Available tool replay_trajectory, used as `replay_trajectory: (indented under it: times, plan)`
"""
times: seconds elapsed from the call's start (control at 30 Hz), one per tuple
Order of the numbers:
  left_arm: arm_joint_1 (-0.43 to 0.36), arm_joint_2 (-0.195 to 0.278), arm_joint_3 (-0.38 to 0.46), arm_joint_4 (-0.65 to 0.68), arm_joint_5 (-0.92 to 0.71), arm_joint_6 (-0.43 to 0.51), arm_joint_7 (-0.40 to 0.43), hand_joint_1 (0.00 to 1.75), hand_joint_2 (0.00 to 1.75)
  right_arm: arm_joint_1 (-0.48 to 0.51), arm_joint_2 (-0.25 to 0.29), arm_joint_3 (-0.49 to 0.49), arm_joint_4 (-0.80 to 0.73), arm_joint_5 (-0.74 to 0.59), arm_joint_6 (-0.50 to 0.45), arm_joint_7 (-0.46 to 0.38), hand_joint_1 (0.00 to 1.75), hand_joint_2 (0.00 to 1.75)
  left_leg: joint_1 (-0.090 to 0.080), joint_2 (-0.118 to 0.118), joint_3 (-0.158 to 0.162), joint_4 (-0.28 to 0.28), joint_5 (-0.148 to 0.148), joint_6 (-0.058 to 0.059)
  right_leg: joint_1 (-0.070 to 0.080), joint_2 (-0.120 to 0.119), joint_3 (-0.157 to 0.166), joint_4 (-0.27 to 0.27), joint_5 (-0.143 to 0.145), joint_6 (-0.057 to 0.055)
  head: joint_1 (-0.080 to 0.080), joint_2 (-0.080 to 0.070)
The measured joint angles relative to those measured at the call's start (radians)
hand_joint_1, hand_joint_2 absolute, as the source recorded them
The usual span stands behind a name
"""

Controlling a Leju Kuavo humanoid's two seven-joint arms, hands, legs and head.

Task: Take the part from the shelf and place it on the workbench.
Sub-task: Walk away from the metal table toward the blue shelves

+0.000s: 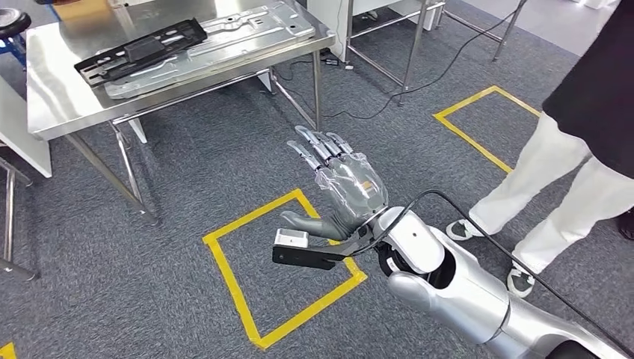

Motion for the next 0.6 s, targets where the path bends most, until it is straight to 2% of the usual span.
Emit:
replay_trajectory:
  times: [0.03,0.07,0.1,0.13,0.17,0.23,0.27,0.3,0.37,0.4,0.43,0.47,0.5,0.53,0.57,0.6]
  plan:
    - [-0.001,0.000,0.001,0.000,0.003,-0.001,0.006,0.00,0.00,0.000,0.000,0.000,0.000,-0.001,0.000,0.000,0.00,0.00,0.002,-0.011,-0.036,0.081,-0.035,-0.003,0.000,0.011,-0.004,0.000,0.003,-0.002,0.000,0.000]
    - [-0.001,0.000,0.003,0.000,0.007,-0.002,0.014,0.00,0.00,0.000,0.000,0.000,0.000,-0.001,0.000,0.000,0.00,0.00,0.003,-0.015,-0.065,0.144,-0.056,-0.004,0.000,0.023,-0.007,0.000,0.005,-0.002,0.000,0.000]
    - [-0.001,0.000,0.005,0.000,0.010,-0.004,0.023,0.00,0.00,0.001,0.000,0.001,0.001,-0.001,0.000,0.000,0.00,0.00,0.004,-0.016,-0.077,0.171,-0.057,-0.004,0.000,0.036,-0.009,0.001,0.008,-0.001,0.000,0.000]
    - [-0.001,0.000,0.007,0.000,0.013,-0.007,0.032,0.00,0.00,0.001,0.000,0.001,0.001,-0.001,0.000,0.000,0.00,0.00,0.005,-0.018,-0.067,0.152,-0.038,-0.004,0.000,0.049,-0.010,0.001,0.010,0.000,0.000,0.000]
    - [-0.001,0.000,0.009,0.000,0.015,-0.010,0.040,0.00,0.00,0.001,0.000,0.001,0.001,-0.001,0.000,0.000,0.00,0.00,0.007,-0.023,-0.036,0.089,-0.002,-0.003,0.000,0.062,-0.011,0.002,0.011,0.002,0.000,0.000]
    - [-0.004,0.001,0.010,0.000,0.016,-0.016,0.051,0.00,0.00,-0.001,0.000,0.001,0.001,-0.001,-0.001,0.001,0.00,0.00,0.013,-0.065,0.039,-0.070,0.062,0.001,0.000,0.085,-0.015,0.006,0.014,0.008,0.000,0.000]
    - [-0.006,0.001,0.011,0.000,0.016,-0.018,0.054,0.00,0.00,-0.002,0.001,0.001,0.001,-0.001,-0.002,0.001,0.00,0.00,0.015,-0.085,0.061,-0.123,0.078,0.003,0.000,0.095,-0.021,0.009,0.016,0.013,0.000,0.000]
    - [-0.007,0.001,0.012,0.000,0.016,-0.019,0.057,0.00,0.00,-0.003,0.001,0.001,0.001,-0.001,-0.003,0.001,0.00,0.00,0.015,-0.098,0.069,-0.146,0.081,0.006,0.000,0.105,-0.027,0.010,0.018,0.019,0.001,0.000]
    - [-0.008,0.000,0.012,0.000,0.014,-0.019,0.061,0.00,0.00,-0.005,0.002,0.000,0.001,-0.001,-0.006,0.003,0.00,0.00,0.012,-0.086,0.068,-0.148,0.083,0.015,-0.003,0.121,-0.037,0.011,0.024,0.031,0.001,0.000]
    - [-0.008,0.000,0.012,0.000,0.014,-0.019,0.064,0.00,0.00,-0.006,0.001,0.000,0.001,-0.001,-0.009,0.006,0.00,0.00,0.012,-0.076,0.069,-0.150,0.086,0.021,-0.004,0.113,-0.042,0.017,0.020,0.036,0.001,0.000]
    - [-0.009,0.000,0.012,0.000,0.013,-0.019,0.065,0.00,0.00,-0.007,0.000,0.000,0.001,-0.001,-0.011,0.009,0.00,0.00,0.012,-0.065,0.070,-0.151,0.089,0.028,-0.003,0.094,-0.053,0.040,0.006,0.040,0.002,0.000]
    - [-0.010,0.000,0.012,0.000,0.011,-0.019,0.066,0.00,0.00,-0.008,-0.001,-0.001,0.001,-0.001,-0.014,0.012,0.00,0.00,0.013,-0.054,0.069,-0.153,0.092,0.033,-0.002,0.070,-0.073,0.085,-0.020,0.043,0.004,0.000]
    - [-0.010,0.000,0.012,0.000,0.010,-0.019,0.066,0.00,0.00,-0.010,-0.002,-0.002,0.002,-0.001,-0.016,0.014,0.00,0.00,0.013,-0.042,0.068,-0.153,0.093,0.036,-0.001,0.044,-0.102,0.151,-0.056,0.046,0.005,0.000]
    - [-0.009,0.000,0.012,0.000,0.010,-0.019,0.067,0.00,0.00,-0.011,-0.003,-0.002,0.002,-0.002,-0.018,0.015,0.00,0.00,0.012,-0.030,0.067,-0.153,0.093,0.038,-0.001,0.030,-0.138,0.229,-0.093,0.049,0.006,0.000]
    - [-0.008,0.000,0.012,0.001,0.009,-0.019,0.068,0.00,0.00,-0.011,-0.004,-0.002,0.003,-0.002,-0.018,0.016,0.00,0.00,0.010,-0.017,0.065,-0.153,0.093,0.038,-0.002,0.025,-0.169,0.297,-0.119,0.051,0.007,0.000]
    - [-0.007,0.000,0.012,0.001,0.010,-0.019,0.069,0.00,0.00,-0.011,-0.004,-0.002,0.004,-0.003,-0.019,0.017,0.00,0.00,0.009,-0.004,0.064,-0.153,0.093,0.039,-0.002,0.022,-0.185,0.335,-0.129,0.052,0.007,0.000]
